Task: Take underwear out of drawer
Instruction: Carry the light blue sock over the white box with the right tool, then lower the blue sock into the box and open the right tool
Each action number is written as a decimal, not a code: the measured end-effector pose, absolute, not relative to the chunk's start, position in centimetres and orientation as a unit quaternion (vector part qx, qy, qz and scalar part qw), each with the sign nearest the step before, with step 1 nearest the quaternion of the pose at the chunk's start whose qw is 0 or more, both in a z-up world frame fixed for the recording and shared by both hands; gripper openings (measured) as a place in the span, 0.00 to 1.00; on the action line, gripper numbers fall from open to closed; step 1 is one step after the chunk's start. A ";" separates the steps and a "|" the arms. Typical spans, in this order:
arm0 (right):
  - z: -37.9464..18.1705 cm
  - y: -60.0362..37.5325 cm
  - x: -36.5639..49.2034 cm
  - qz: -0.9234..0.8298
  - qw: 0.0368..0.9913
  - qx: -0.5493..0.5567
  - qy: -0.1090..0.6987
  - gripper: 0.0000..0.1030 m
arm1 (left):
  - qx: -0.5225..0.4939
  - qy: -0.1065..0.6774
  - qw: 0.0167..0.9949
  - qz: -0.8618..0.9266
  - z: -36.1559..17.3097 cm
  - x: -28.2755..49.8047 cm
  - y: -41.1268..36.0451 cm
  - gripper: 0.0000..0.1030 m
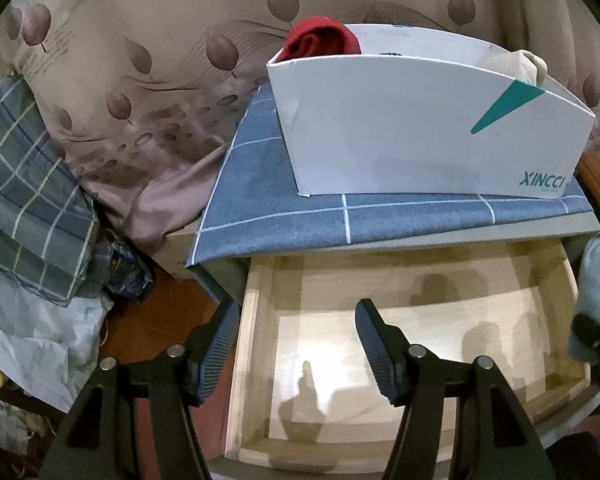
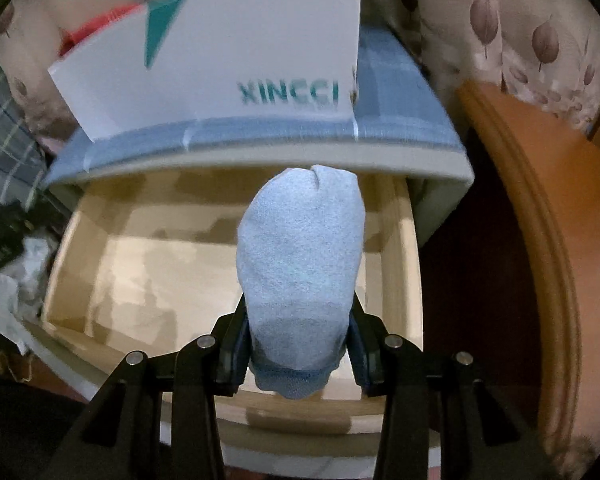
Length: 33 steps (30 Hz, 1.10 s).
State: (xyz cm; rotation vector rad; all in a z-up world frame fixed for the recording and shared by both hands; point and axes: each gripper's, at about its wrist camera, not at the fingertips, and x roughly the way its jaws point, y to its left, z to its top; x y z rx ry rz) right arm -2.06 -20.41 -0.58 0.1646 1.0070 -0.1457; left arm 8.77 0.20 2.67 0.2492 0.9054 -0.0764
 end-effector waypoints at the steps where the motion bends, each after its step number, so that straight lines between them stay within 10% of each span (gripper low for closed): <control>1: 0.1 -20.7 -1.9 -0.069 0.873 0.079 0.475 0.37 | 0.120 0.434 0.892 -0.036 2.8 8.7 0.2 0.60; 20: 14.8 -19.3 4.8 -0.057 0.929 0.023 0.365 0.37 | 0.094 0.425 0.899 -0.035 3.8 8.7 1.2 0.60; 33: 13.2 -18.5 16.1 -0.065 0.907 0.017 0.416 0.39 | 0.073 0.427 0.901 -0.039 3.9 8.8 2.0 0.60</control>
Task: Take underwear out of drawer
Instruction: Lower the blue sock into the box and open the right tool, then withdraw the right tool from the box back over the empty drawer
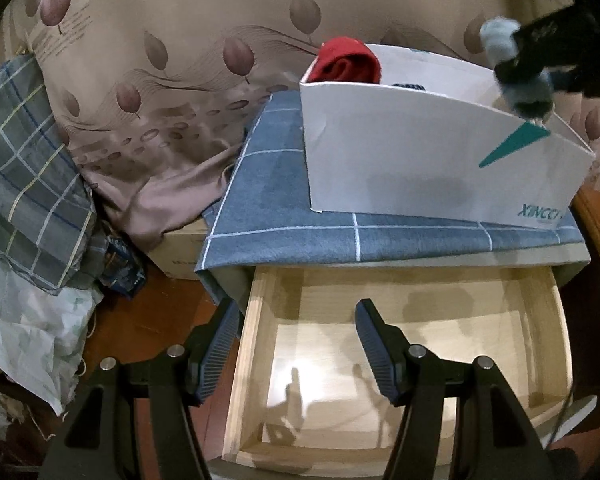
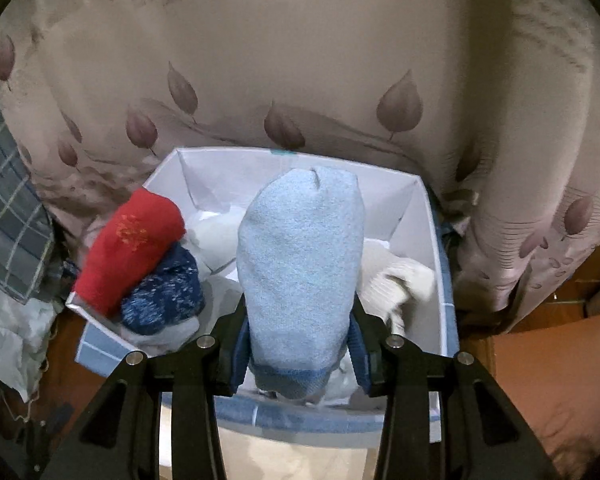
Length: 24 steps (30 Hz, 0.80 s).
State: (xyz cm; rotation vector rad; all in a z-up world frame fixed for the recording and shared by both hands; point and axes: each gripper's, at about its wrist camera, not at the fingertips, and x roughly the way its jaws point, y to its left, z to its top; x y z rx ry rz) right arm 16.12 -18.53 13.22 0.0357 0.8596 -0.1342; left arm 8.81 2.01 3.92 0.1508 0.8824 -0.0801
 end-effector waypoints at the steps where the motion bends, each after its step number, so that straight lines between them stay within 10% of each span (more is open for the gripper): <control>1: 12.8 -18.5 16.7 -0.065 0.904 0.014 0.422 0.40 | 0.074 0.426 0.901 -0.036 3.9 8.9 2.1 0.60; 10: 8.5 -18.5 19.1 -0.077 0.885 0.008 0.458 0.47 | 0.083 0.423 0.902 -0.042 3.8 8.7 1.6 0.60; 15: 8.2 -17.8 19.0 -0.070 0.889 0.001 0.452 0.83 | 0.085 0.425 0.900 -0.049 3.7 8.8 1.4 0.60; 24: 11.5 -17.3 15.7 -0.056 0.916 0.016 0.398 0.95 | 0.089 0.423 0.900 -0.051 3.7 8.7 1.0 0.60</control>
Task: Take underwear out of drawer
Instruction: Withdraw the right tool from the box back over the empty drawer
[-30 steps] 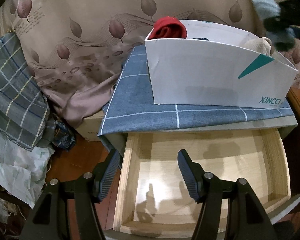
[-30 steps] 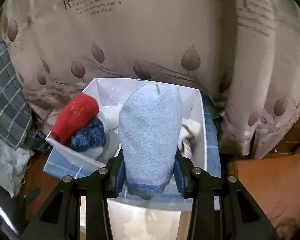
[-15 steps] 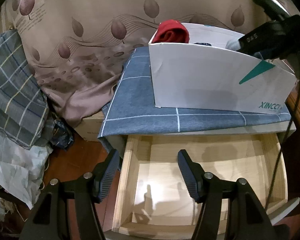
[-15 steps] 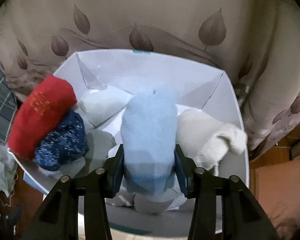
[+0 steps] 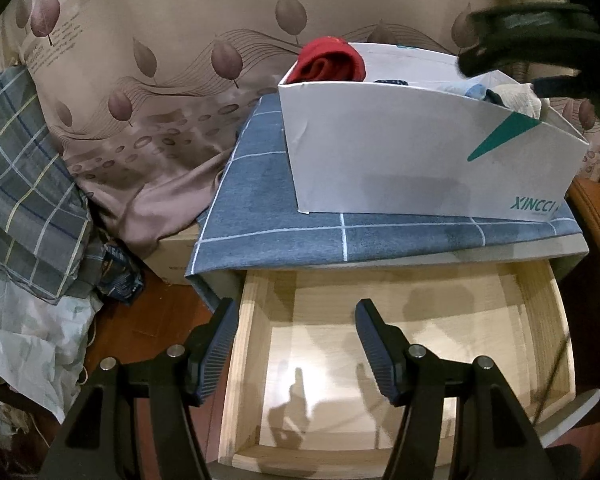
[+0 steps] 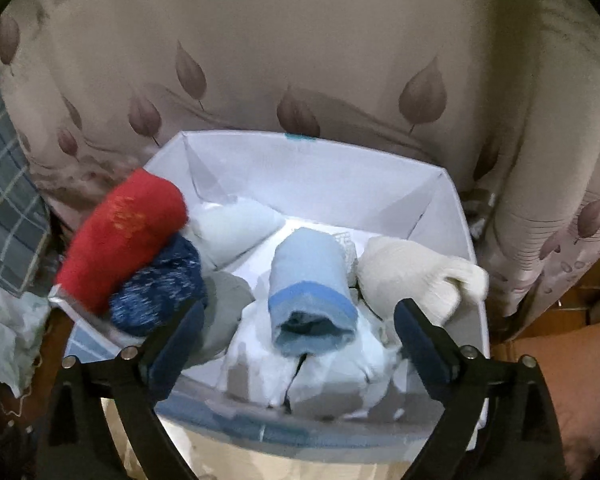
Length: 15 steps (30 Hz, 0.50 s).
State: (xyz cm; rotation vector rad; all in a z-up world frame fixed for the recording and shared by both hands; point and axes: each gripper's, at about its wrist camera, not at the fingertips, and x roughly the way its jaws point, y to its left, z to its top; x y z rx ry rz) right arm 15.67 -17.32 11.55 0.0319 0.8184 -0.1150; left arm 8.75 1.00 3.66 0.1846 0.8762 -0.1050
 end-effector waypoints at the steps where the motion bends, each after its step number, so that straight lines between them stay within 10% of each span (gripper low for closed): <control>1: 11.9 -17.4 14.9 -0.051 0.918 0.022 0.392 0.96 | 0.090 0.423 0.900 -0.051 3.7 8.7 1.0 0.60; 15: 4.9 -19.6 0.8 -0.094 0.908 0.058 0.404 0.99 | 0.105 0.414 0.903 -0.049 3.8 7.2 0.1 0.60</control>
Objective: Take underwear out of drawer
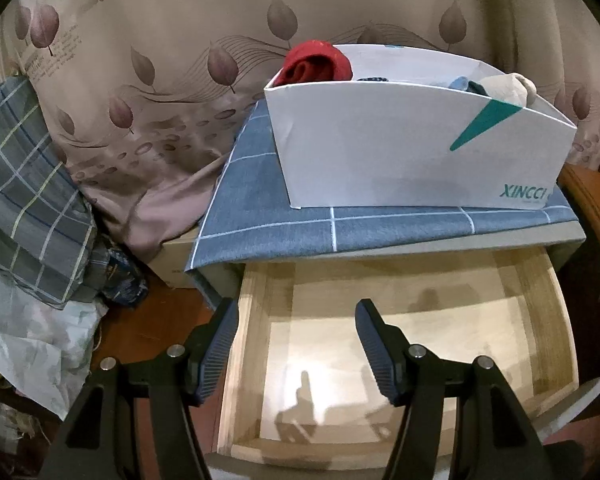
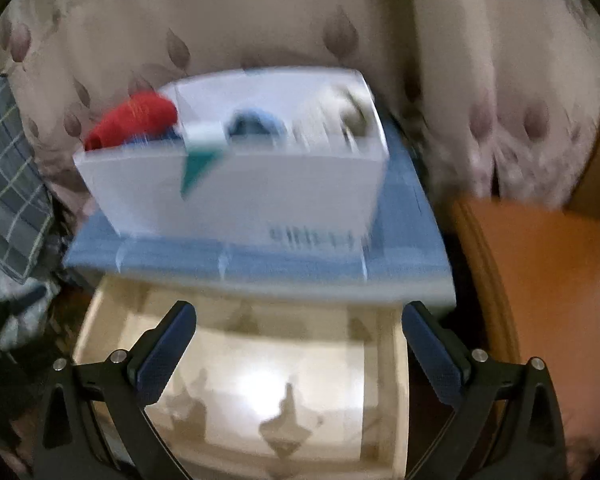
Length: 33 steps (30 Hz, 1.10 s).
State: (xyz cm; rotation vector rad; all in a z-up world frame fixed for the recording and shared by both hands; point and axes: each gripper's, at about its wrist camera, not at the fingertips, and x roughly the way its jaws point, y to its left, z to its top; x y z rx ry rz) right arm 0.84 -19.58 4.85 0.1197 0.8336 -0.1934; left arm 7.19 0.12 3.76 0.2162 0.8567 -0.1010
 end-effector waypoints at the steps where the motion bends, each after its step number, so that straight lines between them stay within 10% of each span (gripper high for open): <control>1: 4.0 -19.7 0.2 -0.096 0.904 0.064 0.411 0.99 | 0.103 0.413 0.903 -0.049 3.8 7.0 0.1 0.60; 33: -1.9 -18.9 -4.5 -0.079 0.893 0.075 0.436 0.99 | 0.063 0.430 0.898 -0.062 0.3 0.7 -0.2 0.60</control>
